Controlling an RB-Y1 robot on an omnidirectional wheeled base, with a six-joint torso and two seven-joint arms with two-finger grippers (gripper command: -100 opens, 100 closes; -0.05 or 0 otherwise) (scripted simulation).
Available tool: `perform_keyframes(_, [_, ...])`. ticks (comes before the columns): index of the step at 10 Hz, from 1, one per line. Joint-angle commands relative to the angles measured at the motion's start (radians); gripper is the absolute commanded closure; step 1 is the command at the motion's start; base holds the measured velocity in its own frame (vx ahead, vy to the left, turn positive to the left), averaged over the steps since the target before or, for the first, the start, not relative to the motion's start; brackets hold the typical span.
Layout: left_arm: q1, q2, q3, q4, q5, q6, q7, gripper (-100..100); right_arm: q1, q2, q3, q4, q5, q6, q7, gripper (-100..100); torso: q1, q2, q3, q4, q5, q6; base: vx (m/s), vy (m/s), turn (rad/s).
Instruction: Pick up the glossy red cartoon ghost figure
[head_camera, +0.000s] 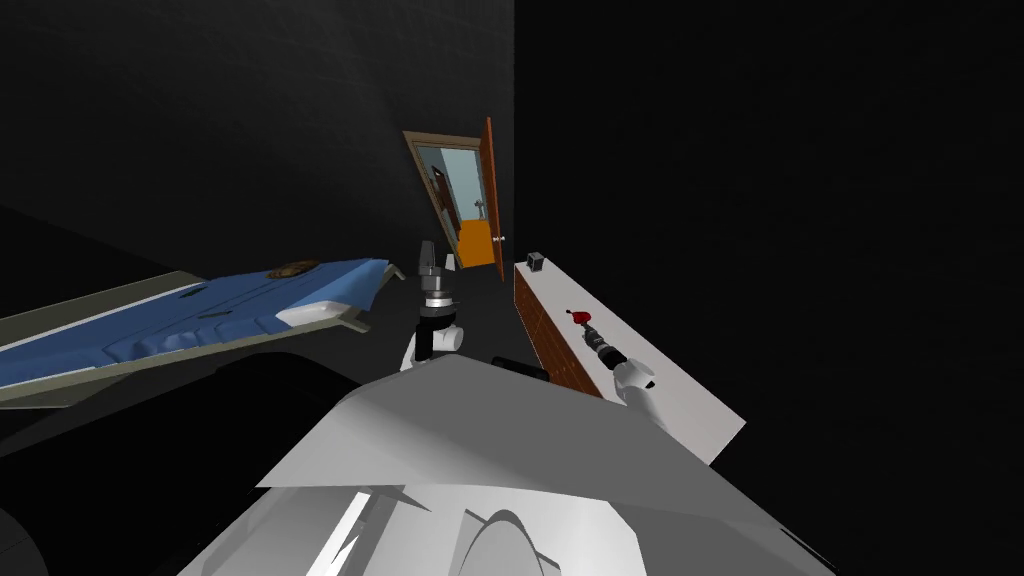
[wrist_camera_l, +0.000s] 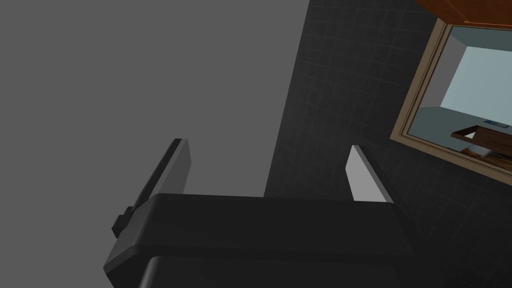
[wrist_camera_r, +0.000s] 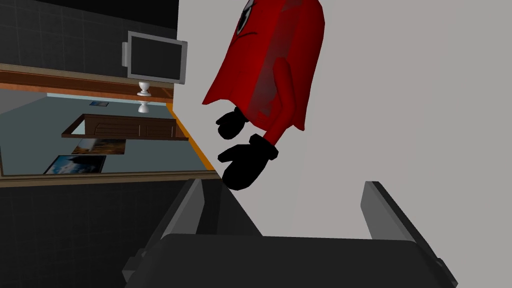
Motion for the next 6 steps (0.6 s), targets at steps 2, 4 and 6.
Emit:
perform_keyframes(2, [0.0, 0.0, 0.0, 0.0, 0.0, 0.0, 0.0, 0, 0.051, 0.008, 0.028, -0.066, -0.025, -0.046, -0.032, -100, 0.0, 0.0, 0.0, 0.0, 0.0, 0.0, -0.038, -0.05, 0.179])
perform_keyframes(4, [0.0, 0.0, 0.0, 0.0, 0.0, 0.0, 0.0, 0, 0.097, 0.016, 0.051, -0.114, -0.048, -0.086, -0.06, -100, 0.002, -0.002, -0.001, 0.0, 0.0, 0.0, 0.007, -0.025, 0.167])
perform_keyframes(6, [0.0, 0.0, 0.0, 0.0, 0.0, 0.0, 0.0, 0, 0.142, 0.024, 0.075, -0.18, -0.071, -0.126, -0.089, -100, 0.0, -0.003, -0.002, -0.001, 0.0, 0.0, 0.007, -0.059, 0.251])
